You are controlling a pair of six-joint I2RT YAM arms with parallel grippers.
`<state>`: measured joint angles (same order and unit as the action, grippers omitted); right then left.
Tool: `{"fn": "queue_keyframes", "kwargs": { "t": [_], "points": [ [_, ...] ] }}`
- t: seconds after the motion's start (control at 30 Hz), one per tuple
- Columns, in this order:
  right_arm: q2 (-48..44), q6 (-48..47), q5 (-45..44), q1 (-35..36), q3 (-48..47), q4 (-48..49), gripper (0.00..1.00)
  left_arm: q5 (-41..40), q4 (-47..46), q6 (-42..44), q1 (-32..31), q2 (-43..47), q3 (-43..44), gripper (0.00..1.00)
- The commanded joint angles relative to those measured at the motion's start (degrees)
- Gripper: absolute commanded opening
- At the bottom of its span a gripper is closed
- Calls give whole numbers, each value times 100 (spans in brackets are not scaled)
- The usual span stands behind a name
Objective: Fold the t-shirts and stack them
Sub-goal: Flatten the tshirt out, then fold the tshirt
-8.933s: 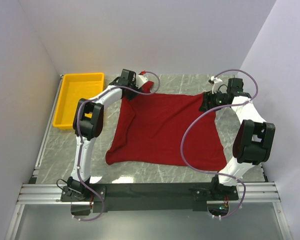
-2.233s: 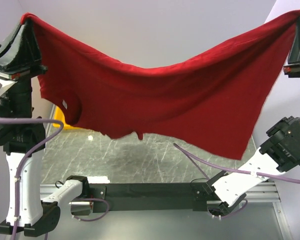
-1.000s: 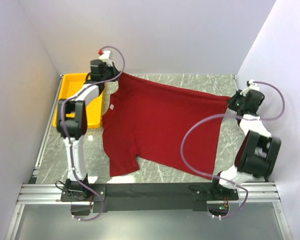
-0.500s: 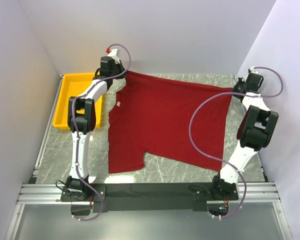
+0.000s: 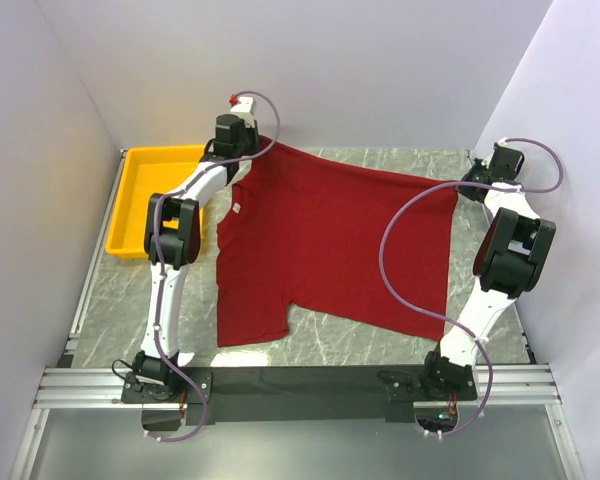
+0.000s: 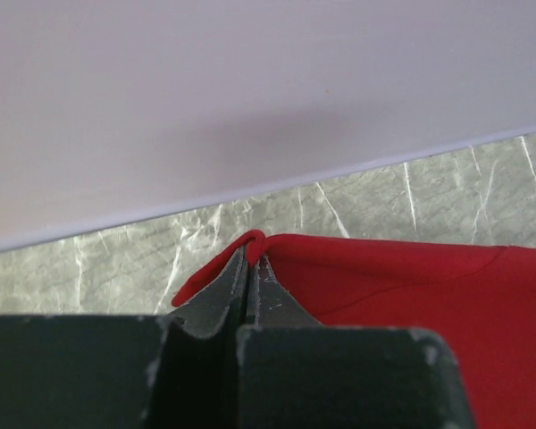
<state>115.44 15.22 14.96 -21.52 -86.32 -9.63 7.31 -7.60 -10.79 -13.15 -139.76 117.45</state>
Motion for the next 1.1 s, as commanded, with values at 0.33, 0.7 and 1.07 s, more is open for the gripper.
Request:
{"fn": "queue_keyframes", "kwargs": {
  "t": [0.33,0.7,1.07],
  "points": [
    [128,306,86,-45,-394,40,0,-362,-348,700,-4,80,-54,1],
    [14,130,235,-45,-298,84,1,-107,-488,947,-4,370,-459,1],
    [-91,-10,411,-54,-148,31,2,33,-532,1017,-4,476,-671,1]
  ]
}}
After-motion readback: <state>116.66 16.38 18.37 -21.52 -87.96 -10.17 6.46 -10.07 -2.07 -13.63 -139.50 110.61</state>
